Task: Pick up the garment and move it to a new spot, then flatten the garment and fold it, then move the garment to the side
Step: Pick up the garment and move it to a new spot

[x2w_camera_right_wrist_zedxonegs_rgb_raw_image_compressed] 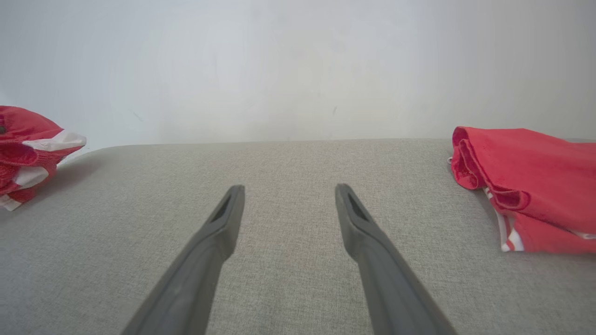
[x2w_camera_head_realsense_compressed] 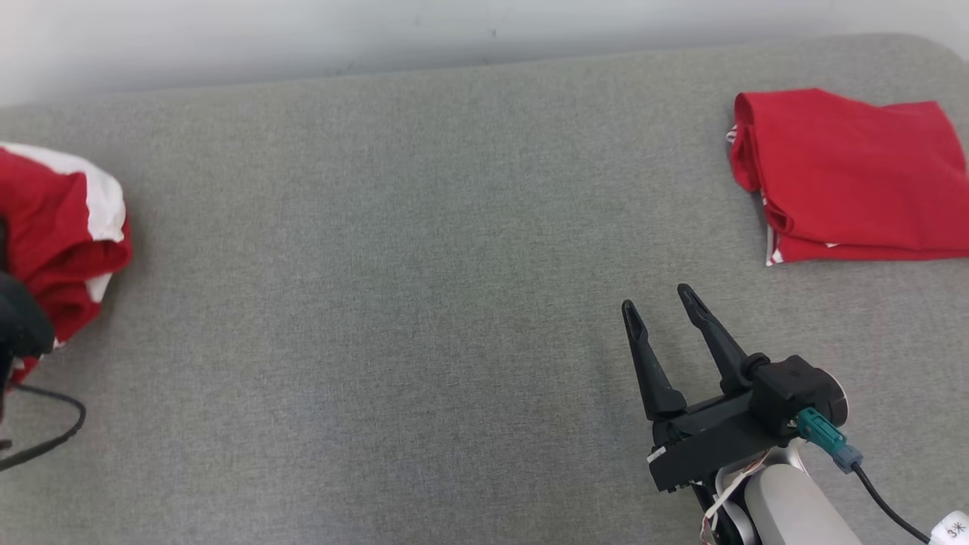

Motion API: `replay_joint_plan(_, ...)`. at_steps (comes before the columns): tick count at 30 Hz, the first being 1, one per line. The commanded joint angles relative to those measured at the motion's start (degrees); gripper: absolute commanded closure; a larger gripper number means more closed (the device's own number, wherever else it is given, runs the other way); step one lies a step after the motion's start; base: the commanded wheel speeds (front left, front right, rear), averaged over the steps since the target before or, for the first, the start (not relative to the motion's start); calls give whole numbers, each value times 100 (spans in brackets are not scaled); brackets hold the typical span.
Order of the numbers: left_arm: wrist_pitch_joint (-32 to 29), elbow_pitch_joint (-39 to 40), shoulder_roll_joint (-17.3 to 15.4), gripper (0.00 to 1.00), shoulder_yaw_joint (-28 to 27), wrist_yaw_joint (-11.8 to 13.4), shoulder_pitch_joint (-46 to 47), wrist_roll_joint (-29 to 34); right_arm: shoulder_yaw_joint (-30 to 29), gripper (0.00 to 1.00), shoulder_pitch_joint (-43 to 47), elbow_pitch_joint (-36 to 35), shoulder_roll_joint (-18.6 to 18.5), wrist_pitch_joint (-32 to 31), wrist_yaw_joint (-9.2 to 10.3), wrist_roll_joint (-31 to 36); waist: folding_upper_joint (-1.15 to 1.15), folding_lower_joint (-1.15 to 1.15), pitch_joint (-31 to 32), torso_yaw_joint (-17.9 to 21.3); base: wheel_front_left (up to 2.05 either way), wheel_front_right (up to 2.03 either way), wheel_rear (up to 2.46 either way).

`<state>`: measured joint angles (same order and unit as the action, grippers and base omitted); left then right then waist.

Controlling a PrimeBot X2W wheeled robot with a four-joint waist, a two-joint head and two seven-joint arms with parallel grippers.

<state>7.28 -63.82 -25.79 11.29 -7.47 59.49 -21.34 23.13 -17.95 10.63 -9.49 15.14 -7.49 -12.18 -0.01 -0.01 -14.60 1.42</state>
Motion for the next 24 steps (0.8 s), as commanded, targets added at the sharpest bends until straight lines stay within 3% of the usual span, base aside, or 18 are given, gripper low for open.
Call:
replay_joint_plan(1,65,113,-29,100,102,4,92,-34,-10,0,71,4,20,10,-1,-34,1,1,123,83,0,0,0)
replay_joint_plan(9,110,772,55,100,702,3,167,-157,-116,0,187,0,144,10,-1,-93,1,1,344,310,0,0,0)
replay_joint_plan(24,-340,3000,407,100,2035,3,-288,-1128,-237,0,309,-10,360,10,-1,-147,1,1,607,978,0,0,0)
